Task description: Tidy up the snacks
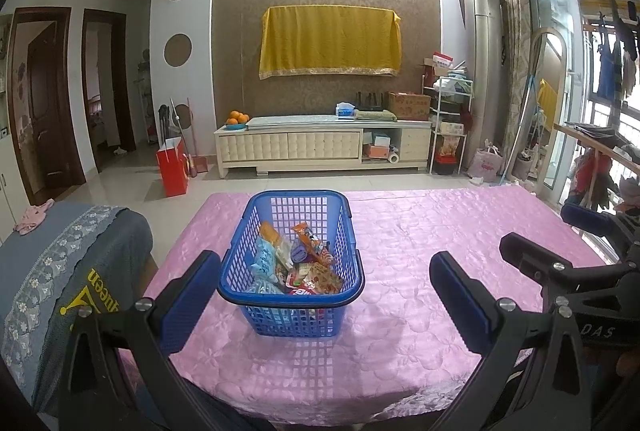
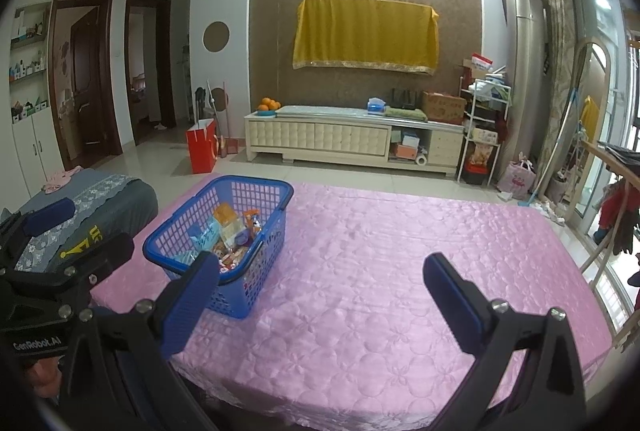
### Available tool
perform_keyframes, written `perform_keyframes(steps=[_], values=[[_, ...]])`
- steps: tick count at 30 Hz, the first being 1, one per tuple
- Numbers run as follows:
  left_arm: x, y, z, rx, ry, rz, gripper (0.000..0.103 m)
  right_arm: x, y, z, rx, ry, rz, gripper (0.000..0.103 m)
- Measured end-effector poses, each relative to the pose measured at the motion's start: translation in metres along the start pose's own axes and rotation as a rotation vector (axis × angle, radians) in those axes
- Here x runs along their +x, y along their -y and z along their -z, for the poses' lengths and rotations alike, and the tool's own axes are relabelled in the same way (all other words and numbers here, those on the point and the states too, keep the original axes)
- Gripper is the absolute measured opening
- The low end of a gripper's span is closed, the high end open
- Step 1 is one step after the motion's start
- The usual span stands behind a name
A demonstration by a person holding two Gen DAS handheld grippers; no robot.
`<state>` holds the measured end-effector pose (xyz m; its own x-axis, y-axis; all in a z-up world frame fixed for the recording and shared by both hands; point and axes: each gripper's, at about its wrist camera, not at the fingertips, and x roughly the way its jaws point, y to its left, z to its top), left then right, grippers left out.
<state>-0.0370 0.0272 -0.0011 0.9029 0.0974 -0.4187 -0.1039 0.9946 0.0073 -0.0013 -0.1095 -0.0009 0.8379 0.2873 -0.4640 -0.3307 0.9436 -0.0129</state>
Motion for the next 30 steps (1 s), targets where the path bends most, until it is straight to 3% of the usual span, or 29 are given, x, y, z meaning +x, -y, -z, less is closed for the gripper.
perform_keyframes(steps=[30], values=[[0.0014,-0.0005,0.0045,-0.022,-0.026,-0.009,0.103,-0.0029,-0.0009,0.0001,0.001,-0.003,-0.017,0.103]])
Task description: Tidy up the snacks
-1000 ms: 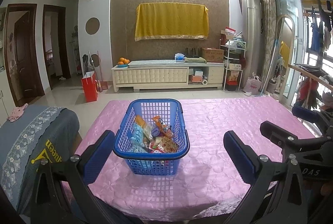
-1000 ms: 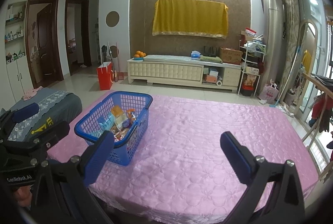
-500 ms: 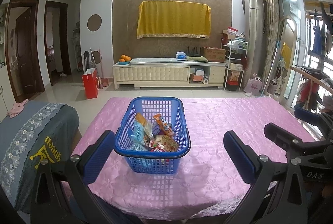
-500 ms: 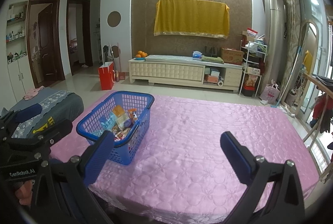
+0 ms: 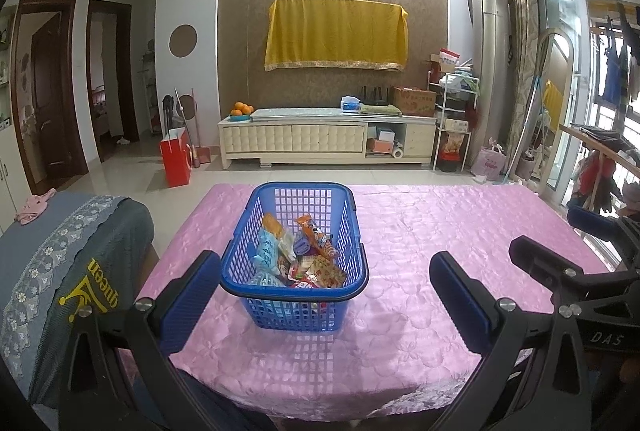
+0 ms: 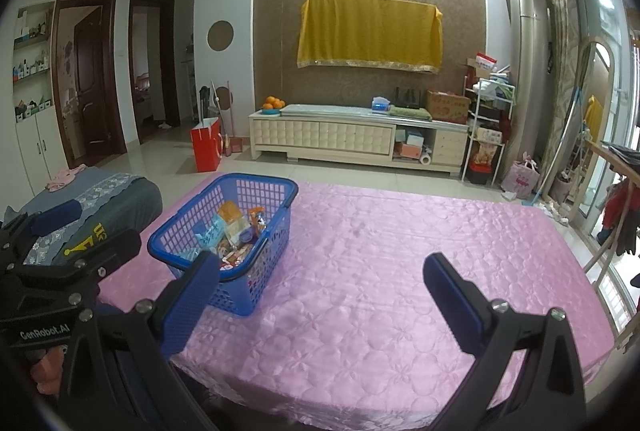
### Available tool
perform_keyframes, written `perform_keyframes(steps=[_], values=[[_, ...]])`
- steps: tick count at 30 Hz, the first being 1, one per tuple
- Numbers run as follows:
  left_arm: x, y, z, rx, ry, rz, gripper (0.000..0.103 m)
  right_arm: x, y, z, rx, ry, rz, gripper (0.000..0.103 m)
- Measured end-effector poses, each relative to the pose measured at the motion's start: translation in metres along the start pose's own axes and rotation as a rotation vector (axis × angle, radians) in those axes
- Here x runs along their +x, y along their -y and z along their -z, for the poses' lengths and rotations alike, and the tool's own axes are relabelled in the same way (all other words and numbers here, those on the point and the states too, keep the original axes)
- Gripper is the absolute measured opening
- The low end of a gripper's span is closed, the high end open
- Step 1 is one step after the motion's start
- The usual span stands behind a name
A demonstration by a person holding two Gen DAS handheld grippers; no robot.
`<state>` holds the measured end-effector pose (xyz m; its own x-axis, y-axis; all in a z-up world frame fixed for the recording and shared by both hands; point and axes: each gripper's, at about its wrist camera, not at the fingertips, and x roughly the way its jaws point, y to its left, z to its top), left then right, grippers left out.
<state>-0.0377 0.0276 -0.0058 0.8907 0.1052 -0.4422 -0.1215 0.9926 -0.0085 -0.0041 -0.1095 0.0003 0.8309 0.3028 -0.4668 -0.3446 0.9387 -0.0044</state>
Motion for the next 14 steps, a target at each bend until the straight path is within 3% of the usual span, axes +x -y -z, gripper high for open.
perform_keyframes(steps=[14], values=[[0.0004,-0.0013,0.0013,-0.005,-0.010,0.002,0.103,0.0022,0.0010,0.0013,-0.001,-0.007,-0.004,0.103]])
